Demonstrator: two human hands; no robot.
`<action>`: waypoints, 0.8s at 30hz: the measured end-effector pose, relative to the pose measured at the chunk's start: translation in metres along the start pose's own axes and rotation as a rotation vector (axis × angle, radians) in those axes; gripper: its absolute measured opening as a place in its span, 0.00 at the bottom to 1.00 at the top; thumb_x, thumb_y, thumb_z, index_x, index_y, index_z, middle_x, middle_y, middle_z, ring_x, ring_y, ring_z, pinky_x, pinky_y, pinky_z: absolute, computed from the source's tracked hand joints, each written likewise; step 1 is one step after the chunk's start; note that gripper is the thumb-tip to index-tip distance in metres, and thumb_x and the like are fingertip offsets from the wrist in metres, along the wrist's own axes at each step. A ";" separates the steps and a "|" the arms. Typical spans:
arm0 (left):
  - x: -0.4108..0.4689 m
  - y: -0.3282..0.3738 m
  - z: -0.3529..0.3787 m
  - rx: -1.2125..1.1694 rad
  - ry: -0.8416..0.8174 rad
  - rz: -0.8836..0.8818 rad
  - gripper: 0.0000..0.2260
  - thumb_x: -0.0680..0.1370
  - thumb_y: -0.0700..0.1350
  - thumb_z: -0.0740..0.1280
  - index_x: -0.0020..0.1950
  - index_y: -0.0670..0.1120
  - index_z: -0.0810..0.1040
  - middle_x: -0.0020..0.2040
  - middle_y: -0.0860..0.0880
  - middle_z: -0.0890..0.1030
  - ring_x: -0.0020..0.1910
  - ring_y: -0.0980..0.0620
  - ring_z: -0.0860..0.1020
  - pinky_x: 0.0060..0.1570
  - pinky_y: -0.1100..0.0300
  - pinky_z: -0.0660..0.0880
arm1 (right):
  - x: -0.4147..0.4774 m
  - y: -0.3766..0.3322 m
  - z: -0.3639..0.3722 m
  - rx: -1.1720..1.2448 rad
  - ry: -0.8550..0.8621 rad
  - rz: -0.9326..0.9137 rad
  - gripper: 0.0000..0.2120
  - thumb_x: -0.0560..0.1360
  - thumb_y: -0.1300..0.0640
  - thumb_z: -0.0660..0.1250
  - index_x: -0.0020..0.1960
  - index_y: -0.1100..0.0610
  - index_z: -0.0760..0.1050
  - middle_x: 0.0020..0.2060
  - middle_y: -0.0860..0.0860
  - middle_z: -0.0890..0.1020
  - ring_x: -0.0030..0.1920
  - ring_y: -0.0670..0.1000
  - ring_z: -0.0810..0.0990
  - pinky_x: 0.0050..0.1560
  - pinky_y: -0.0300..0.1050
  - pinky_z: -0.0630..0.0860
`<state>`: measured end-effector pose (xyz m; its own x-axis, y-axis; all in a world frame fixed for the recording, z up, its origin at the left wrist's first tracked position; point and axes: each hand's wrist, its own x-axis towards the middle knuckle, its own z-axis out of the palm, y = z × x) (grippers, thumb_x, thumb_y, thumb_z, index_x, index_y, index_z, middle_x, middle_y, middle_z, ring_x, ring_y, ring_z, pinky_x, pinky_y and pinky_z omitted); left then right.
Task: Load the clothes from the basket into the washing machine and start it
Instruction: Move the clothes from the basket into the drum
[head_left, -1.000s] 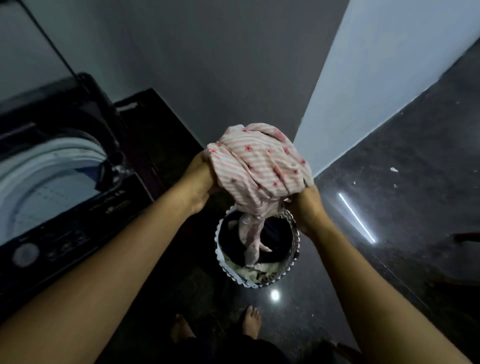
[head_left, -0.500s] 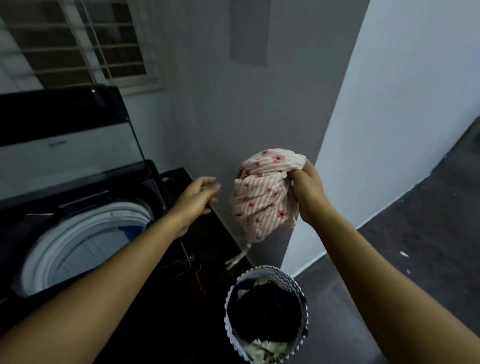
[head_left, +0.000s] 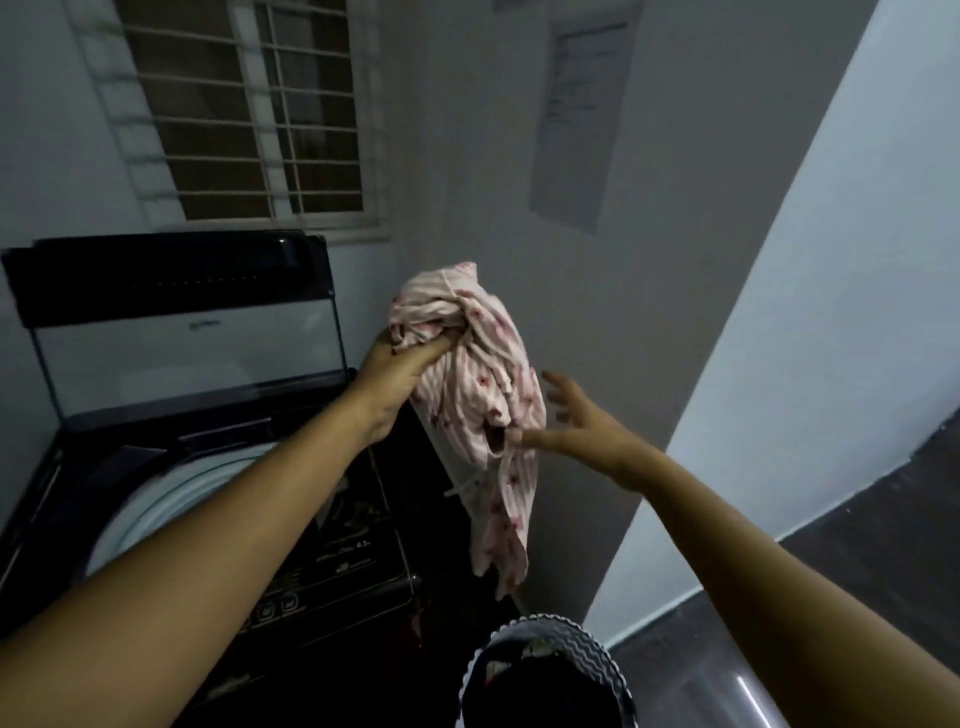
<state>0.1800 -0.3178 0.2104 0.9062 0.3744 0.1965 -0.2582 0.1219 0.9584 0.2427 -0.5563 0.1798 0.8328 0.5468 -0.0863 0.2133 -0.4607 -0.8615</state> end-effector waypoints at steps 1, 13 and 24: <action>0.002 0.007 -0.009 -0.039 0.004 -0.001 0.13 0.76 0.42 0.74 0.60 0.45 0.82 0.57 0.46 0.85 0.59 0.48 0.82 0.65 0.48 0.76 | 0.006 0.003 0.013 -0.009 -0.048 0.014 0.53 0.62 0.36 0.81 0.79 0.45 0.57 0.73 0.44 0.70 0.71 0.45 0.72 0.70 0.52 0.74; 0.022 0.043 -0.215 0.094 0.132 -0.058 0.17 0.80 0.53 0.67 0.68 0.50 0.78 0.59 0.51 0.84 0.59 0.52 0.82 0.62 0.53 0.76 | 0.118 -0.123 0.180 0.598 -0.084 -0.015 0.12 0.81 0.50 0.64 0.60 0.54 0.79 0.49 0.58 0.85 0.44 0.55 0.85 0.41 0.55 0.83; 0.008 -0.055 -0.396 0.551 0.182 -0.315 0.28 0.67 0.46 0.81 0.66 0.48 0.80 0.57 0.53 0.84 0.57 0.56 0.82 0.60 0.61 0.76 | 0.206 -0.114 0.357 0.451 -0.185 0.227 0.17 0.74 0.52 0.70 0.63 0.52 0.79 0.53 0.56 0.85 0.51 0.58 0.85 0.42 0.51 0.84</action>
<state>0.0691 0.0423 0.0775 0.8265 0.5534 -0.1029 0.2636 -0.2191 0.9394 0.2077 -0.1412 0.0817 0.7201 0.6011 -0.3466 -0.2362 -0.2573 -0.9370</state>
